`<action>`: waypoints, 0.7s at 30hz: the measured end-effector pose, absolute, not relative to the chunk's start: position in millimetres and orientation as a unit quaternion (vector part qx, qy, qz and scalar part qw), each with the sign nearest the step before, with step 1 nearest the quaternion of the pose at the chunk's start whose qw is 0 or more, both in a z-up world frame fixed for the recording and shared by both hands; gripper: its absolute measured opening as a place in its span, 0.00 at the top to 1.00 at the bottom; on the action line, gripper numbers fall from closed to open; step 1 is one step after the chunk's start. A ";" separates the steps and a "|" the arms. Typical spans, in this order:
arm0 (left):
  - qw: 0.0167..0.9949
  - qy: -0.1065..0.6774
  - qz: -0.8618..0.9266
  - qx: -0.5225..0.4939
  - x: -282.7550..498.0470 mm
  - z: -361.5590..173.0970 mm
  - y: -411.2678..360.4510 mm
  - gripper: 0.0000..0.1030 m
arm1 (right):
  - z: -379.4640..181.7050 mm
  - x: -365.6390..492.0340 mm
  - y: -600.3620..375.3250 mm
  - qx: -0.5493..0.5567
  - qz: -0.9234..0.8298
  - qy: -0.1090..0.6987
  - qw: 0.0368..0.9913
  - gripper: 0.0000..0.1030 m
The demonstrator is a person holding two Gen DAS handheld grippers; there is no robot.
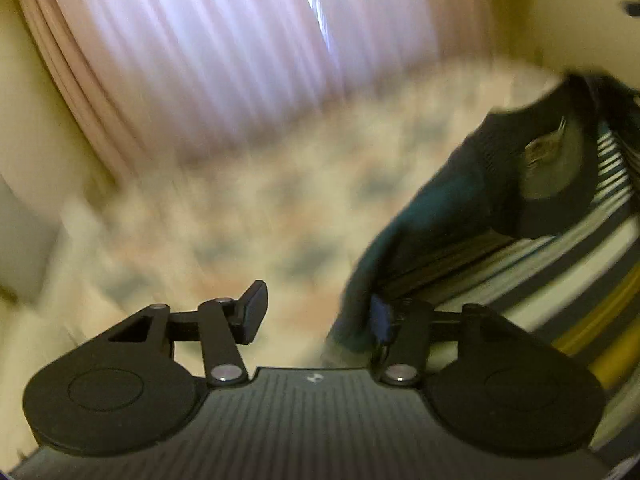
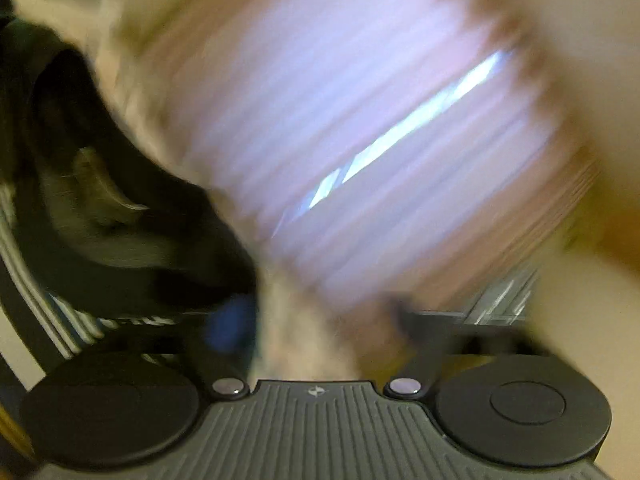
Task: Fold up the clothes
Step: 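Lower the striped sweater onto the quilt with both grippers and release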
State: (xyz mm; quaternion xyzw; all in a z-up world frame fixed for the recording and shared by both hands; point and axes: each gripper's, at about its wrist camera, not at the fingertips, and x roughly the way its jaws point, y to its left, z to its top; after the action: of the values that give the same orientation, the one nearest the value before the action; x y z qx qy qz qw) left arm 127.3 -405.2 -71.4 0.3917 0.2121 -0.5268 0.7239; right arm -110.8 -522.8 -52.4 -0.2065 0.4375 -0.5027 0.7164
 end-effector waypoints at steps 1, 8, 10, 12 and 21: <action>0.723 0.234 -0.509 0.405 133.4 -99.0 -413.0 0.60 | -80.8 -106.2 -552.2 -0.161 -0.482 0.480 0.715 0.32; 0.724 0.386 -0.437 0.370 176.2 -213.5 -336.2 0.54 | -196.1 -194.0 -501.6 0.064 -0.444 0.462 0.765 0.17; 0.725 0.433 -0.405 0.350 177.4 -237.9 -276.6 0.53 | -222.7 -223.7 -478.4 0.164 -0.440 0.460 0.754 0.17; 0.715 0.479 -0.384 0.334 169.9 -255.0 -222.6 0.53 | -241.7 -264.7 -435.9 0.251 -0.436 0.466 0.728 0.21; 0.681 0.574 -0.382 0.246 163.2 -308.8 -103.3 0.37 | -291.2 -344.6 -316.8 0.433 -0.447 0.403 0.670 0.18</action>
State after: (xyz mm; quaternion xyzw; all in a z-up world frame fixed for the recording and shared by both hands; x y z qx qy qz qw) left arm 163.2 -103.3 -308.8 0.2462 0.5744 -0.3821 0.6808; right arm -344.6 -316.8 -291.2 0.4334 0.4033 -0.4473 0.6704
